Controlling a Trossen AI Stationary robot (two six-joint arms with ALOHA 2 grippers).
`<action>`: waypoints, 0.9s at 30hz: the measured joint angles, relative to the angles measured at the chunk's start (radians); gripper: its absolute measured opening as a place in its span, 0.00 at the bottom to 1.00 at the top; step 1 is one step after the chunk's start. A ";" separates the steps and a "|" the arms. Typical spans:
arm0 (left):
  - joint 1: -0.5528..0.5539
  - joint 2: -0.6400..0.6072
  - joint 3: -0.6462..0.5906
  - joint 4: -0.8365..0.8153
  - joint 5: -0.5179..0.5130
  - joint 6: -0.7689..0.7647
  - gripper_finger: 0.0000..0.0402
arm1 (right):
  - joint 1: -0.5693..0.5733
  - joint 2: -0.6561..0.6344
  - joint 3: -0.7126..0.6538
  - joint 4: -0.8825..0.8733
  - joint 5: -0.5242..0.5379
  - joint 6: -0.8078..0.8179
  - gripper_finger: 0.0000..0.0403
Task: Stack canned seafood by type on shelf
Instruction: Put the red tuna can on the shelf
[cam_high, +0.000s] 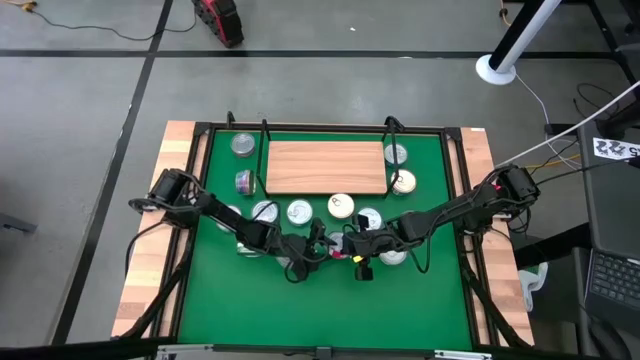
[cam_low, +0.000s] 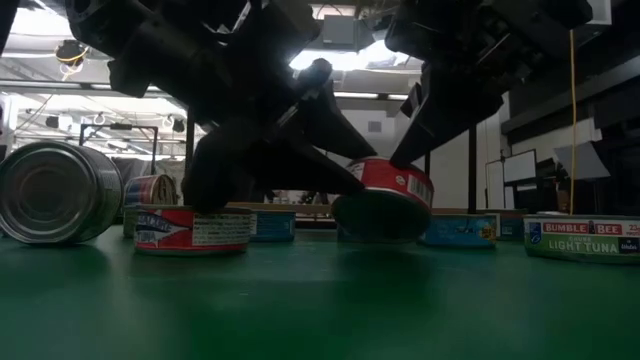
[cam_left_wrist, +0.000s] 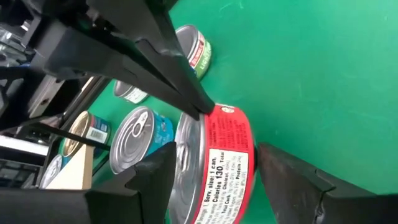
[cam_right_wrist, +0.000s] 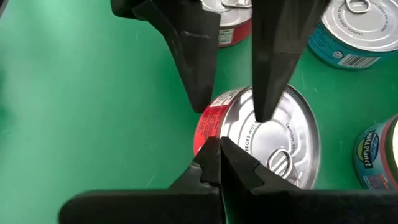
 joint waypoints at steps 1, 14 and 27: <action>0.002 0.000 0.000 0.000 0.000 0.005 0.55 | 0.000 0.000 0.000 0.003 0.000 0.000 0.00; 0.003 0.063 0.008 0.007 -0.042 0.031 0.55 | 0.000 0.000 0.001 0.045 0.000 0.000 0.00; -0.018 0.059 0.011 0.076 -0.063 0.023 0.32 | 0.001 -0.002 0.001 0.047 0.000 0.004 0.04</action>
